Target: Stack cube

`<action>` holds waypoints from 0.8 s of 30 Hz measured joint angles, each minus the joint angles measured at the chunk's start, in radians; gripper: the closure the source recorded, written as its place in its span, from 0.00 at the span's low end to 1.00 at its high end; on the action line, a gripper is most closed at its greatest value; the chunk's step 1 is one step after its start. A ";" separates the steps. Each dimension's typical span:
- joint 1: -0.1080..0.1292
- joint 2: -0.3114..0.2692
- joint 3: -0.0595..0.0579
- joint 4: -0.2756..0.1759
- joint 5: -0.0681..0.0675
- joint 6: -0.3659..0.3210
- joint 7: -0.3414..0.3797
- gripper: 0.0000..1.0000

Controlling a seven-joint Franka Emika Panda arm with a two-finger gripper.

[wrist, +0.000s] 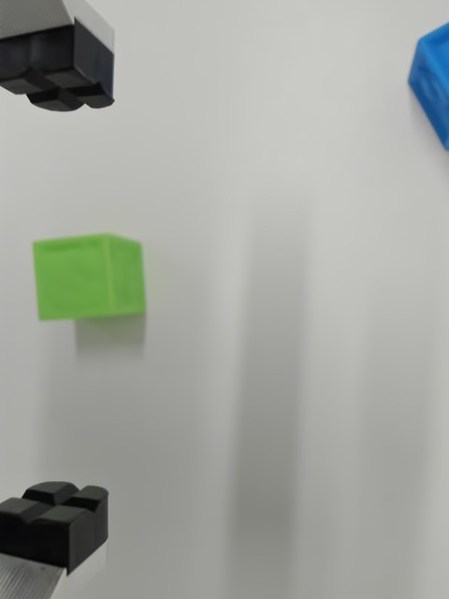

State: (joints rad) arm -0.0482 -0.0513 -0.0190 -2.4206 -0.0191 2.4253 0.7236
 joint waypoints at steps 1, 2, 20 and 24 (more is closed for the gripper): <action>0.000 -0.001 0.000 -0.011 0.000 0.009 -0.004 0.00; 0.000 -0.001 0.000 -0.021 0.000 0.017 -0.007 0.00; 0.000 0.004 -0.001 -0.192 0.006 0.169 -0.073 0.00; 0.000 0.015 -0.001 -0.229 0.008 0.210 -0.090 0.00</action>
State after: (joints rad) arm -0.0482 -0.0360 -0.0201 -2.6499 -0.0111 2.6357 0.6340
